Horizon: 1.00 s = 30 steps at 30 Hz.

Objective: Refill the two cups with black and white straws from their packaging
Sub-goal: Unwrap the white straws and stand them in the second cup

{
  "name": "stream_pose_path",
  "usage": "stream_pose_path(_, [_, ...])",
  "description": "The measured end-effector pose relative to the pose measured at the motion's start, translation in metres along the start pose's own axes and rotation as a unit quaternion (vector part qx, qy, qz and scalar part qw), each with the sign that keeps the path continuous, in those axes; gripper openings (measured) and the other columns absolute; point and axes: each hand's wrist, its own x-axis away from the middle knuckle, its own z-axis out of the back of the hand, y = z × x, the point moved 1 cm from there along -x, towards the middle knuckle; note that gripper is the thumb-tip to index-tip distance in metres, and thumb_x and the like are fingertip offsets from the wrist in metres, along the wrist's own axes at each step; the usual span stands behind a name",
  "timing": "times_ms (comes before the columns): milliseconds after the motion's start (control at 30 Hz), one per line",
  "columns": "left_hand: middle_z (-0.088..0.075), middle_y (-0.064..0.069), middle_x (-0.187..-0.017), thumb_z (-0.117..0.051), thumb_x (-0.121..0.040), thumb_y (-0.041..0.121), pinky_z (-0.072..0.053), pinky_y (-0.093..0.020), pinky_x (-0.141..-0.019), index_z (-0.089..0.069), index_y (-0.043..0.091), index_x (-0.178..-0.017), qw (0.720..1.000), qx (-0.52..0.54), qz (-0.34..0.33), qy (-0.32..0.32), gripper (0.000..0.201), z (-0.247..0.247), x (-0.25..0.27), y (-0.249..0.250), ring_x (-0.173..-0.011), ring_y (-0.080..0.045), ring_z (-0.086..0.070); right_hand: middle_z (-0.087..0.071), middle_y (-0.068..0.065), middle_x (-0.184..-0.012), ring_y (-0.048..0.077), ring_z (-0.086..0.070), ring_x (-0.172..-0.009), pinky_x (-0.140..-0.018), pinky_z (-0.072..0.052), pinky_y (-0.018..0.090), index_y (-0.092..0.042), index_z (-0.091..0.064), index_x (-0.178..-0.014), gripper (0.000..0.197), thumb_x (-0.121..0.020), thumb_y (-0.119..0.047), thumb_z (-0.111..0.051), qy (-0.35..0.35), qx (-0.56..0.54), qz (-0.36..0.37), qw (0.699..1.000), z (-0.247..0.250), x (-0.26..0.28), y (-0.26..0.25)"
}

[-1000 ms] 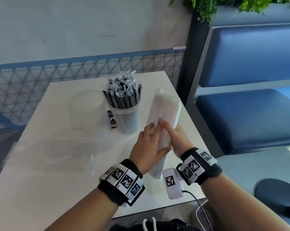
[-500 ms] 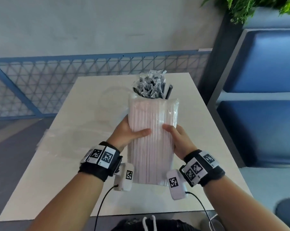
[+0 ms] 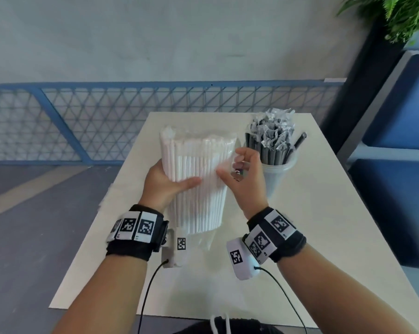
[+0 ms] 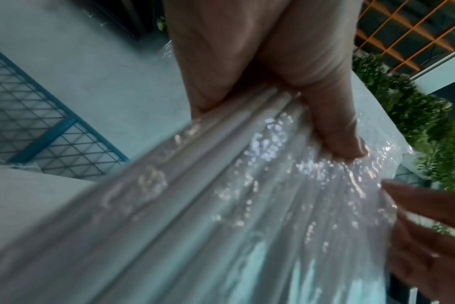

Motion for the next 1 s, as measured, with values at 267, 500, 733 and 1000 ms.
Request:
stream_pose_path(267, [-0.065, 0.009, -0.09, -0.088, -0.056, 0.016, -0.049, -0.022, -0.072, -0.055, 0.031, -0.09, 0.999, -0.035, 0.005, -0.011, 0.049, 0.043, -0.023, -0.028, -0.086, -0.005, -0.062, -0.06, -0.004, -0.092, -0.002, -0.058, -0.074, -0.065, -0.046, 0.006, -0.016, -0.052, -0.106, 0.029, -0.082, -0.012, -0.068, 0.042, -0.036, -0.026, 0.998, -0.048, 0.002, -0.006])
stream_pose_path(500, [-0.069, -0.001, -0.097, -0.088, -0.055, 0.019, -0.053, -0.029, -0.077, -0.061, 0.018, -0.102, 0.998, -0.025, 0.04, -0.052, 0.054, 0.054, -0.031, -0.048, -0.093, -0.014, -0.066, -0.064, 0.003, -0.102, 0.012, -0.065, -0.087, -0.078, -0.055, 0.02, -0.019, -0.052, -0.107, 0.033, -0.08, -0.012, -0.069, 0.065, -0.084, -0.084, 0.991, -0.066, 0.011, -0.007])
stream_pose_path(733, [-0.067, -0.004, -0.101, -0.087, -0.059, 0.018, -0.053, -0.031, -0.082, -0.06, 0.014, -0.109, 0.997, -0.039, 0.032, -0.055, 0.057, 0.039, -0.036, -0.046, -0.1, -0.02, -0.063, -0.064, 0.002, -0.083, 0.015, -0.064, -0.078, -0.071, -0.056, 0.024, -0.009, -0.047, -0.114, 0.042, -0.079, -0.009, -0.07, 0.097, -0.161, -0.15, 0.971, -0.063, -0.008, -0.019])
stream_pose_path(1000, [-0.064, -0.001, -0.103, -0.087, -0.058, 0.014, -0.047, -0.018, -0.074, -0.056, 0.022, -0.105, 0.996, -0.072, 0.009, -0.051, 0.057, 0.038, -0.043, -0.028, -0.102, -0.019, -0.059, -0.058, 0.008, -0.078, 0.015, -0.062, -0.07, -0.075, -0.057, 0.025, -0.009, -0.039, -0.111, 0.033, -0.086, 0.003, -0.057, 0.047, -0.301, -0.177, 0.936, -0.049, -0.03, -0.041])
